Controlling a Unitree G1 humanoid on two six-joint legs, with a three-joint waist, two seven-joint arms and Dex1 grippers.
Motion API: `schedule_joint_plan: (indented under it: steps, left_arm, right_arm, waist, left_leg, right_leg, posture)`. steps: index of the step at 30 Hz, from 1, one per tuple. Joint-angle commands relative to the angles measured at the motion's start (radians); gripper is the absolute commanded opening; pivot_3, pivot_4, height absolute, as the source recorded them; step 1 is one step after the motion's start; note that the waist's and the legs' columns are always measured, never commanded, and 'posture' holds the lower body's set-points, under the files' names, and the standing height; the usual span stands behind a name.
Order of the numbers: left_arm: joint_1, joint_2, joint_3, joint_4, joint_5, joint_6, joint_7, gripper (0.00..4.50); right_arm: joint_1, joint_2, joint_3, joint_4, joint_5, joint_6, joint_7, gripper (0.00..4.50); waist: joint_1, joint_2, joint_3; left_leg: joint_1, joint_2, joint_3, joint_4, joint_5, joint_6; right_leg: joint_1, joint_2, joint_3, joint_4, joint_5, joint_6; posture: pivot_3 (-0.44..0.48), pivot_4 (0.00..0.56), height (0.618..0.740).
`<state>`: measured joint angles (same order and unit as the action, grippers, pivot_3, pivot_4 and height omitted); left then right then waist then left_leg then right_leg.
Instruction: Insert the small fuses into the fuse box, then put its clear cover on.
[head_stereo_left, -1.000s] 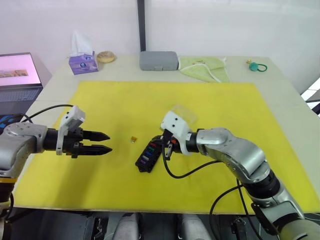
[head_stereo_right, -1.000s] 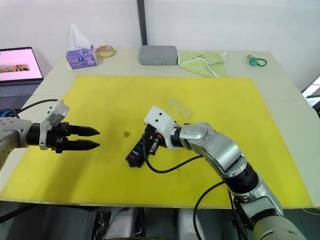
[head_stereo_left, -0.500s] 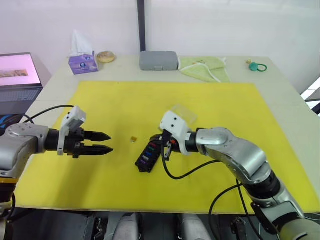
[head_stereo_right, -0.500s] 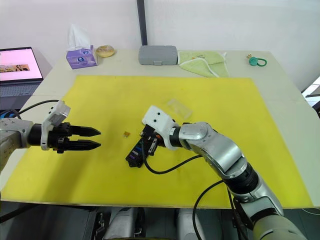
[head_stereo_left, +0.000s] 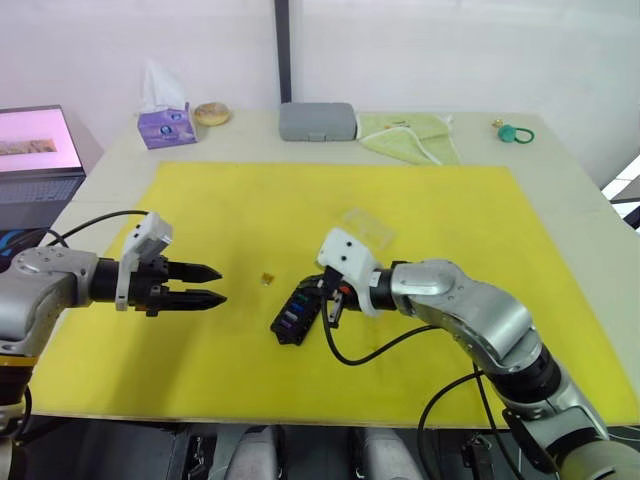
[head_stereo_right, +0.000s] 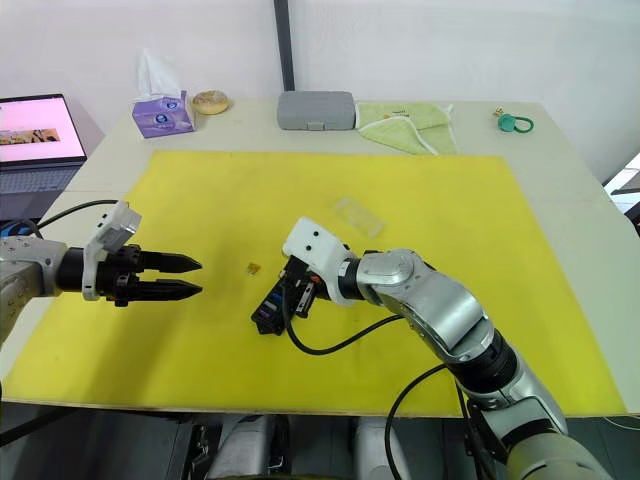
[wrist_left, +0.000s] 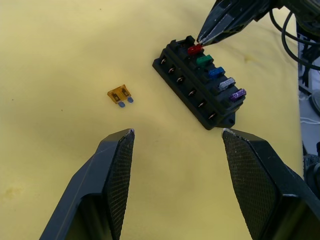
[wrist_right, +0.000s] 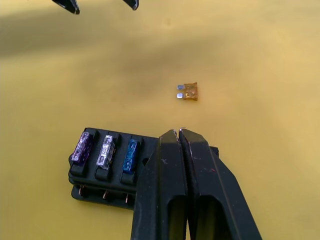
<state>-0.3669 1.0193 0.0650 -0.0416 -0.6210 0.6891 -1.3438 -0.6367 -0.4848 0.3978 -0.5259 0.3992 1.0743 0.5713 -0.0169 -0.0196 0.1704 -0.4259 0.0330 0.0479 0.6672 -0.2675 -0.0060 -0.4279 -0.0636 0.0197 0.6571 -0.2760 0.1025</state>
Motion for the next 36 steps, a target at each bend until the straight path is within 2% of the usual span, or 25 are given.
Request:
schedule_joint_plan:
  steps: [1,36]
  left_arm:
    - [-0.007,0.008,0.026,-0.022,-0.002,-0.001,0.003,2.93]
    - [-0.017,0.006,0.017,-0.021,0.015,-0.007,0.014,2.93]
  right_arm:
    - [0.0,-0.001,-0.005,-0.014,-0.007,-0.013,0.004,0.07]
    - [0.085,0.012,-0.032,0.036,0.009,0.031,0.004,0.07]
  waist:
    - [0.0,0.0,0.0]
    - [0.002,-0.001,-0.001]
  left_leg:
    - [0.0,0.0,0.0,0.0,0.0,0.0]
    - [0.001,0.0,0.0,0.0,0.0,0.0]
  right_leg:
    - [0.0,0.0,0.0,0.0,0.0,0.0]
    - [0.001,0.0,0.0,0.001,0.0,0.0]
  posture:
    - [0.0,0.15,0.737]
    - [0.0,0.15,0.737]
